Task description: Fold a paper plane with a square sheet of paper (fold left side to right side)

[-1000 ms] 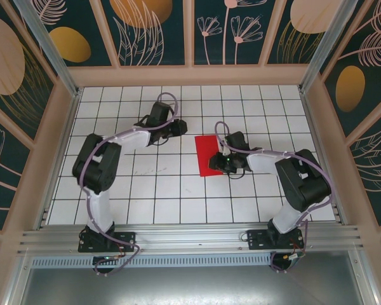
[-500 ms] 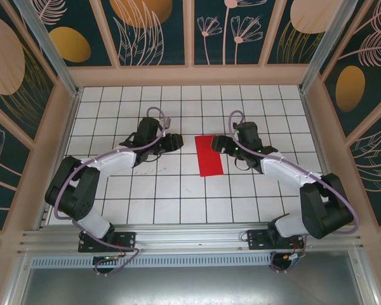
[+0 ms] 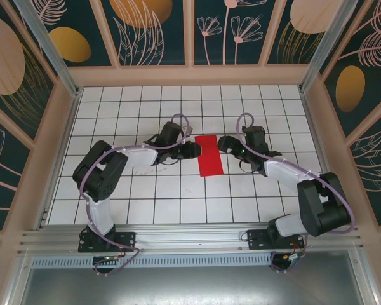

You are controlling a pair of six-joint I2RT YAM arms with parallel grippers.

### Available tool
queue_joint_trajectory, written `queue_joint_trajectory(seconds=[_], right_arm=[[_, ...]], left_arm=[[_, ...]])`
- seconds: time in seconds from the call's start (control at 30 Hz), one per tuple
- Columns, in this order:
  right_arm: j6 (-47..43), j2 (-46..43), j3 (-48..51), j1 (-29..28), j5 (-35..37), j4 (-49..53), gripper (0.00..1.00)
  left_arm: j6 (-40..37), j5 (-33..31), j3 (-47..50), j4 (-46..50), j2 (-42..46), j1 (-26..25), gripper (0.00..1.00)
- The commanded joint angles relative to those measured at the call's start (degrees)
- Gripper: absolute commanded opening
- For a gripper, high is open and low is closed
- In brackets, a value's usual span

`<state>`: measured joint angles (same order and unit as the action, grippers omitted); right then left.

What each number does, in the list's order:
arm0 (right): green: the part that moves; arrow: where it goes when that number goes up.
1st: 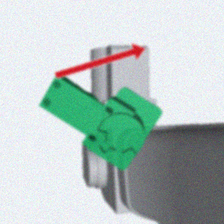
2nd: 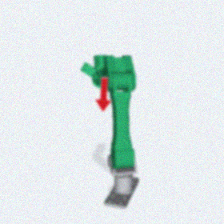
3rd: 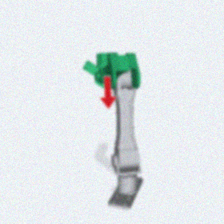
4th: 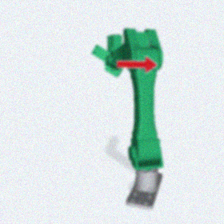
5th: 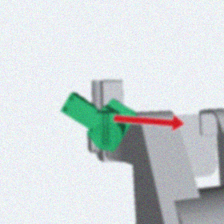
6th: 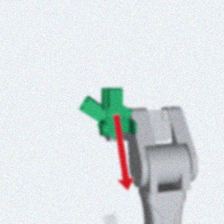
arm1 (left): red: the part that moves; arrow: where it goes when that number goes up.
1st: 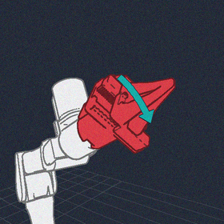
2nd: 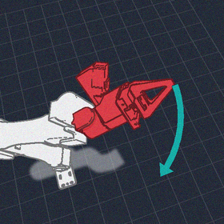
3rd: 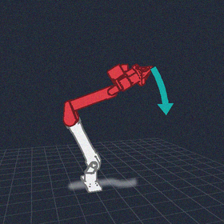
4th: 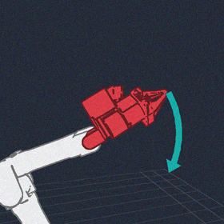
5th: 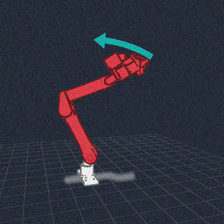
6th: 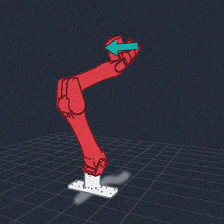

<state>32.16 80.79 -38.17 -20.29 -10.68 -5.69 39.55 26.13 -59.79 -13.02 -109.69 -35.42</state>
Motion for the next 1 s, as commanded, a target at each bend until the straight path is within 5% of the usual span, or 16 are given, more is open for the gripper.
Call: queue_joint_trajectory(seconds=[0.0, 0.4, 0.67, 0.97], right_arm=[[0.5, 1.6, 0.1, 0.3, -2.8, -1.3, 0.98], [-1.0, 5.5, -3.3, 0.2, -5.3, 1.6, 0.94], [-2.0, 8.9, -10.0, 1.0, -8.0, 12.8, 0.92], [-4.0, 13.7, -14.1, 2.1, -12.3, 19.5, 0.80]], left_arm=[[0.3, 2.3, -3.0, 0.1, -2.6, -0.5, 0.34], [-0.9, 2.4, -5.2, 2.5, -8.5, -1.0, 0.32], [-3.3, -0.2, -5.3, 7.2, -8.7, -1.1, 0.30], [-5.7, -5.1, -7.9, 13.8, -9.9, -2.2, 0.30]])
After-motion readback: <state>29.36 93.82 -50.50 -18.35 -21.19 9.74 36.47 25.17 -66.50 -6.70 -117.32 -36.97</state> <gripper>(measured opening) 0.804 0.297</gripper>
